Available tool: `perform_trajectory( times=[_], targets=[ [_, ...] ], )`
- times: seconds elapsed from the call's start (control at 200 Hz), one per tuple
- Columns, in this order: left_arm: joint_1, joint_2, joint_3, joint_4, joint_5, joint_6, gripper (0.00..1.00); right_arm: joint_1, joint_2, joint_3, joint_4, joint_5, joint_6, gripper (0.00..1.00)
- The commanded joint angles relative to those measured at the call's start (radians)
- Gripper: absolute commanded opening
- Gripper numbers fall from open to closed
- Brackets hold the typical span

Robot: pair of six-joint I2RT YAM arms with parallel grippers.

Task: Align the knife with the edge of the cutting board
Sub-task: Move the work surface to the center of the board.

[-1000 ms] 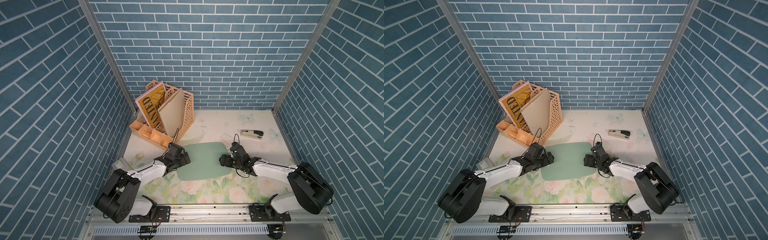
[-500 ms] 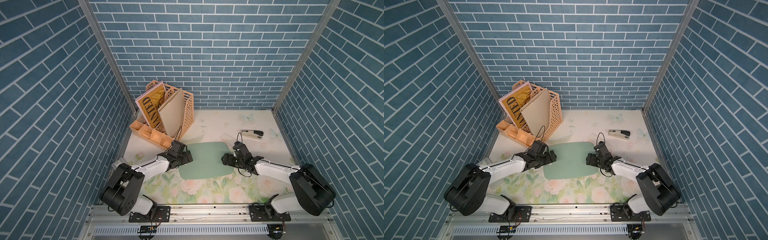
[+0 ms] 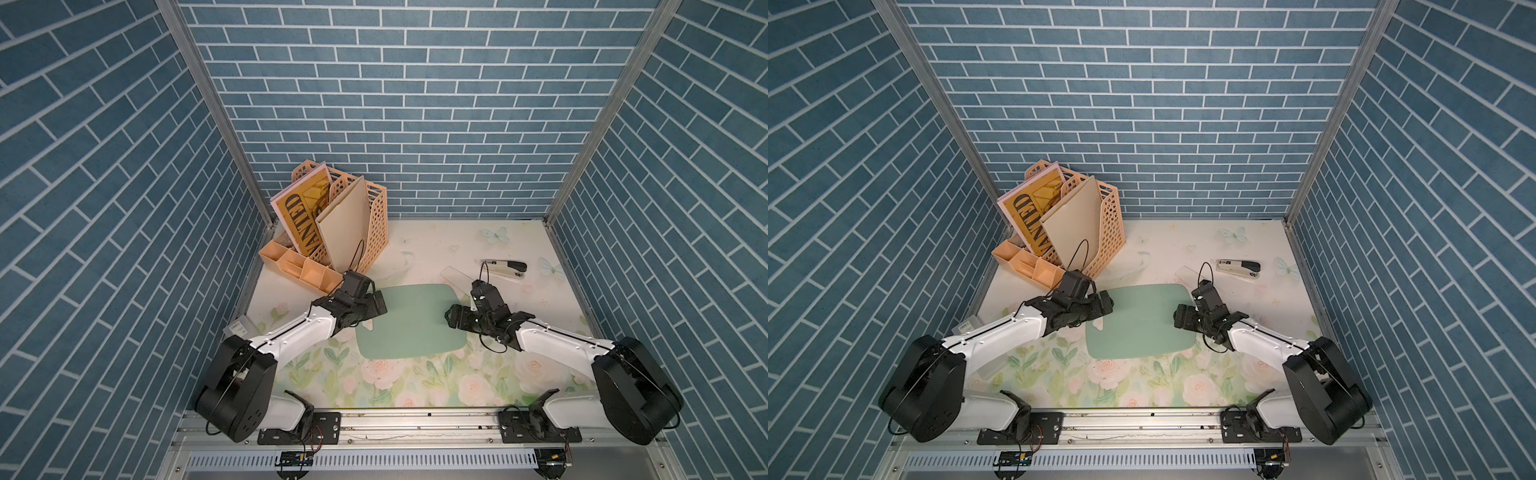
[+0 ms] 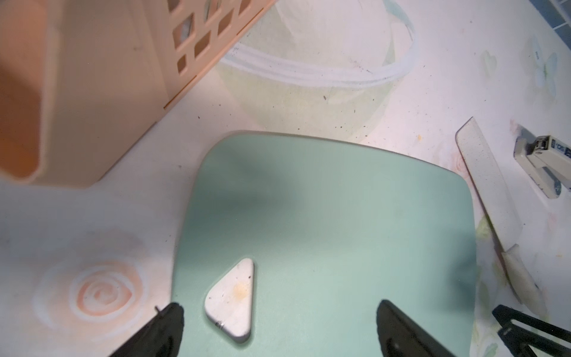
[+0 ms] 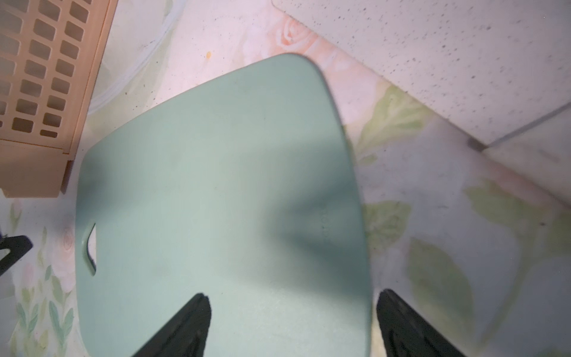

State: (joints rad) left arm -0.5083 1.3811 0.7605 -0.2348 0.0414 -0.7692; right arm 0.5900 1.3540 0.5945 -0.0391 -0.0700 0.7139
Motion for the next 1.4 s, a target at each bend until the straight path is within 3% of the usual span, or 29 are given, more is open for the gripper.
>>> perform_trajectory(
  times=[0.0, 0.17, 0.475, 0.92, 1.155, 1.395],
  targets=[
    [0.006, -0.02, -0.019, -0.034, -0.015, 0.013, 1.0, -0.015, -0.005, 0.024, -0.046, 0.029, -0.044, 0.88],
    [0.006, -0.022, -0.086, 0.013, 0.014, 0.0, 1.0, -0.016, 0.029, 0.009, -0.027, 0.001, -0.032, 0.88],
    [0.007, 0.02, -0.169, 0.094, 0.03, -0.009, 1.0, -0.015, 0.023, -0.136, 0.096, -0.176, 0.039, 0.87],
    [0.007, 0.085, -0.122, 0.131, 0.06, 0.015, 1.0, 0.011, -0.032, -0.195, 0.142, -0.298, 0.105, 0.86],
    [0.008, 0.094, -0.123, 0.131, 0.06, 0.017, 1.0, 0.028, -0.067, -0.214, 0.128, -0.28, 0.114, 0.86],
    [0.015, 0.068, -0.093, 0.059, 0.008, 0.008, 1.0, 0.012, -0.085, -0.115, -0.044, -0.049, 0.054, 0.87]
  ],
)
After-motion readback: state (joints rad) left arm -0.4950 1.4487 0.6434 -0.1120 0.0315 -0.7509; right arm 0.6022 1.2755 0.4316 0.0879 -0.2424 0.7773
